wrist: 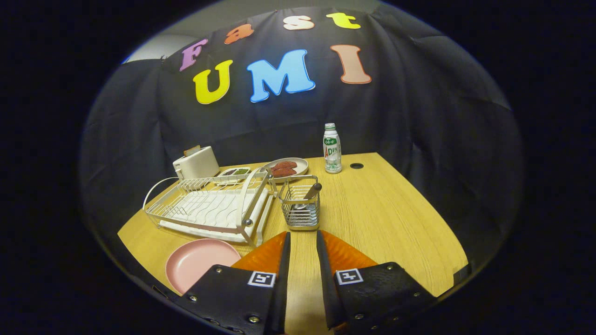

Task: Take the plate from the dish rack, then take the spoon from the basket and place it into the plate.

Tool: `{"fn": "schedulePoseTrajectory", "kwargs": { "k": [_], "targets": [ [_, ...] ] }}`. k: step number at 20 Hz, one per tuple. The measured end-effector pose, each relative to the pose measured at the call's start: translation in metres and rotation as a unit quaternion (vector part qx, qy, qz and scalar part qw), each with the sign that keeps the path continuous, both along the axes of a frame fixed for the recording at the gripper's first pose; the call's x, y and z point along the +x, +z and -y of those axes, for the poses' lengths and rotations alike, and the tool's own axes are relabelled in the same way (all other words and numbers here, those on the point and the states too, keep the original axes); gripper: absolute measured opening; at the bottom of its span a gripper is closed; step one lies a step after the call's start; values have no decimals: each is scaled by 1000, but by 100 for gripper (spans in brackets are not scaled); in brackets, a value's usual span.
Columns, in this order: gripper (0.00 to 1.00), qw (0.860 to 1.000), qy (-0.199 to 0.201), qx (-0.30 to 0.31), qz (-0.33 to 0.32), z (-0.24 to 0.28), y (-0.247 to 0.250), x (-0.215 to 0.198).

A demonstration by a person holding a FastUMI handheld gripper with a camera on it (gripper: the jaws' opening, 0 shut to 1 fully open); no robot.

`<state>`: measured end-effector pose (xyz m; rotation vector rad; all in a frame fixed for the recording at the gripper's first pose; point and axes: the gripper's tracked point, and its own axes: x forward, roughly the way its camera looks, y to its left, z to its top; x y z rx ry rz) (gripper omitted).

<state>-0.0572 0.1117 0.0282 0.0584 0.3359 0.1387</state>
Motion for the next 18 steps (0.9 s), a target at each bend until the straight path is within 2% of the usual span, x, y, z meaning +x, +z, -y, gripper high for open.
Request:
{"fn": "schedulePoseTrajectory", "kwargs": {
  "k": [2, 6, 18],
  "targets": [
    [33, 999, 0, -12, 30, 7, 5, 15],
    [33, 998, -3, 3, 60, 14, 9, 49],
    [33, 995, 4, 40, 93, 2, 8, 121]
  ]
}}
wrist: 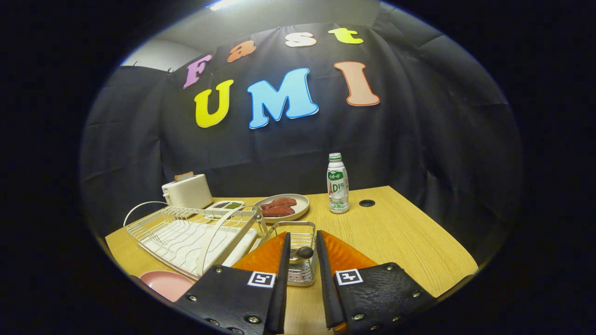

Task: Take the plate from the dish rack, then take the spoon from the basket and place it into the plate.

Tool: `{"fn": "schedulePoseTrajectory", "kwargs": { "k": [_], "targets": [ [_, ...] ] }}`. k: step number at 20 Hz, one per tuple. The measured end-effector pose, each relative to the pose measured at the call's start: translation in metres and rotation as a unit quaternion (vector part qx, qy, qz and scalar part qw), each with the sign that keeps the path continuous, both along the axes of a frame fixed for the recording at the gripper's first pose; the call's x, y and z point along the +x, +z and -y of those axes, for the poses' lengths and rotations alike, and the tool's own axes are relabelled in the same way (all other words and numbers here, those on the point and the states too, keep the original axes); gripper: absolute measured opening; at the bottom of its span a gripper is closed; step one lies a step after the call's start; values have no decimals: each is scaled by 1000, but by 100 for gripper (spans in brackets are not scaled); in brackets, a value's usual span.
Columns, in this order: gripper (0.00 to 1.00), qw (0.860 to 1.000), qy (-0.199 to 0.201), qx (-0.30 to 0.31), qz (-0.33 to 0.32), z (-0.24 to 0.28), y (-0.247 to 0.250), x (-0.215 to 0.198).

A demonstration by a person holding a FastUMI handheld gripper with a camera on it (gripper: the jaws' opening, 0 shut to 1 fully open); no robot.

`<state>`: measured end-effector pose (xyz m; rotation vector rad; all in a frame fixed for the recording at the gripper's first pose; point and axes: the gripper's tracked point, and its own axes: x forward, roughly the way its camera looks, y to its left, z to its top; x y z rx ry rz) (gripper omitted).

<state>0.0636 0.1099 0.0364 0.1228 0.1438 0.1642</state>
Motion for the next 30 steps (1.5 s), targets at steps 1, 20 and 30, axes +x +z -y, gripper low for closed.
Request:
{"fn": "schedulePoseTrajectory", "kwargs": {
  "k": [1, 20, 30],
  "targets": [
    [33, 1000, -3, 8, -4, -2, -1, 5],
    [9, 997, -31, -21, -71, -8, 11, 25],
    [6, 997, -20, -57, -53, -13, 84, 12]
  ]
}}
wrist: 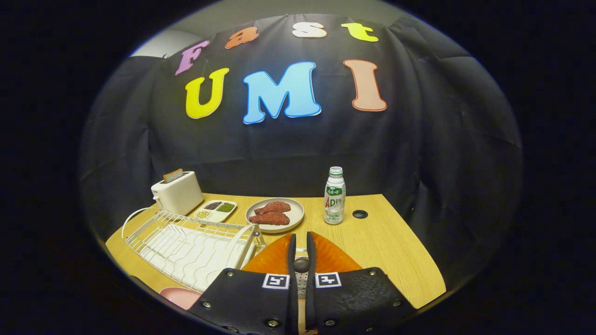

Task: Take the plate from the dish rack, then take the spoon from the basket and place it into the plate.

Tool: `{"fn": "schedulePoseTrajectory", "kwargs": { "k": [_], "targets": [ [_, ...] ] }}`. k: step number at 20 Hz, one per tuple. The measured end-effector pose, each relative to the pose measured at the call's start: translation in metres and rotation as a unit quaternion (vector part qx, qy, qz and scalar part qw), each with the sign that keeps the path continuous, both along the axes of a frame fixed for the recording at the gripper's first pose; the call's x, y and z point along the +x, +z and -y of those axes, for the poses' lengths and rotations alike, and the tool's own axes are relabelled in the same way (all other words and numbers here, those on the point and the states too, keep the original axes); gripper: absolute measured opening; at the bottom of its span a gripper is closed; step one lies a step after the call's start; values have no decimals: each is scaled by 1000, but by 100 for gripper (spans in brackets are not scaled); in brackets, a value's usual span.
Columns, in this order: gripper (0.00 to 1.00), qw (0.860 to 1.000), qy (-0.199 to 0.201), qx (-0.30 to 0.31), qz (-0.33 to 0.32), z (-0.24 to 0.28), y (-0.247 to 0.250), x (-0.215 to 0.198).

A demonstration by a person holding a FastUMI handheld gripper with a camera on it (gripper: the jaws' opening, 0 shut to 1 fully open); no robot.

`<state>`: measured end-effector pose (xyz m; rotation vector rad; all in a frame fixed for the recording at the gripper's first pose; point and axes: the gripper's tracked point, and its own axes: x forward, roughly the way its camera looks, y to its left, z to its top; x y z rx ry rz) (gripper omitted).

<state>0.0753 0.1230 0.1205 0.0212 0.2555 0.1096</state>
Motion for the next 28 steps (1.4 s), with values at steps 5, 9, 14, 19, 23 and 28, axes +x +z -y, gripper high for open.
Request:
{"fn": "schedulePoseTrajectory", "kwargs": {
  "k": [5, 9, 14, 19, 23, 28],
  "targets": [
    [6, 1000, 10, -21, 12, -8, 36, -33],
    [6, 1000, 10, -17, 18, -16, 57, -66],
    [6, 1000, 17, -13, 15, -32, 66, -104],
    [6, 999, 32, -10, 0, -48, 60, -127],
    [6, 999, 52, -8, -14, -64, 51, -139],
    [6, 996, 85, -11, -37, -89, 33, -150]
  ]
}}
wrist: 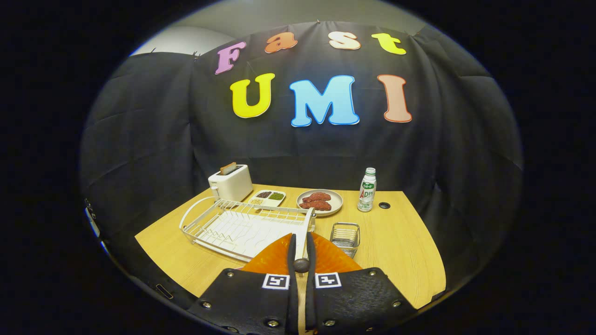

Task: Take the plate from the dish rack, then take the spoon from the basket and place it into the plate.

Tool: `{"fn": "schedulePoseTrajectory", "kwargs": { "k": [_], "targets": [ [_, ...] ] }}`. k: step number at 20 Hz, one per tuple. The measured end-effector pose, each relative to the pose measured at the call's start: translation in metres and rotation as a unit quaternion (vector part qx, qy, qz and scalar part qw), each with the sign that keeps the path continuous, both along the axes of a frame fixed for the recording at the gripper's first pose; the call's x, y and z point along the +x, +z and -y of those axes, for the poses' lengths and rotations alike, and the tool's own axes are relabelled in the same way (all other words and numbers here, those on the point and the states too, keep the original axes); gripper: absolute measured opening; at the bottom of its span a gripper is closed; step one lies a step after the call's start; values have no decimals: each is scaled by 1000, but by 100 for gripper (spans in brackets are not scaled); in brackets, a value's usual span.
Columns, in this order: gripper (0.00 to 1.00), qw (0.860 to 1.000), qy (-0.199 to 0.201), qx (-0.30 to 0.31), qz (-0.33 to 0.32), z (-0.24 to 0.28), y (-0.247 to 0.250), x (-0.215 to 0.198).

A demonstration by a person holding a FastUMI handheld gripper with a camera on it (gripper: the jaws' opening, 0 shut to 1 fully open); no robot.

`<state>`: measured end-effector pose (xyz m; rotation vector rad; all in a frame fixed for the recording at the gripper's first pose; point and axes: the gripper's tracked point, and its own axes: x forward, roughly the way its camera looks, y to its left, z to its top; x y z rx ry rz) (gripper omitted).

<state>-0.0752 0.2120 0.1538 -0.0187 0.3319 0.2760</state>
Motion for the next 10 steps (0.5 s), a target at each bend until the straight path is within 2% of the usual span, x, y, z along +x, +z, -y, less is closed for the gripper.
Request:
{"fn": "schedulePoseTrajectory", "kwargs": {
  "k": [10],
  "targets": [
    [6, 993, 95, -16, -63, -64, -55, -14]
  ]
}}
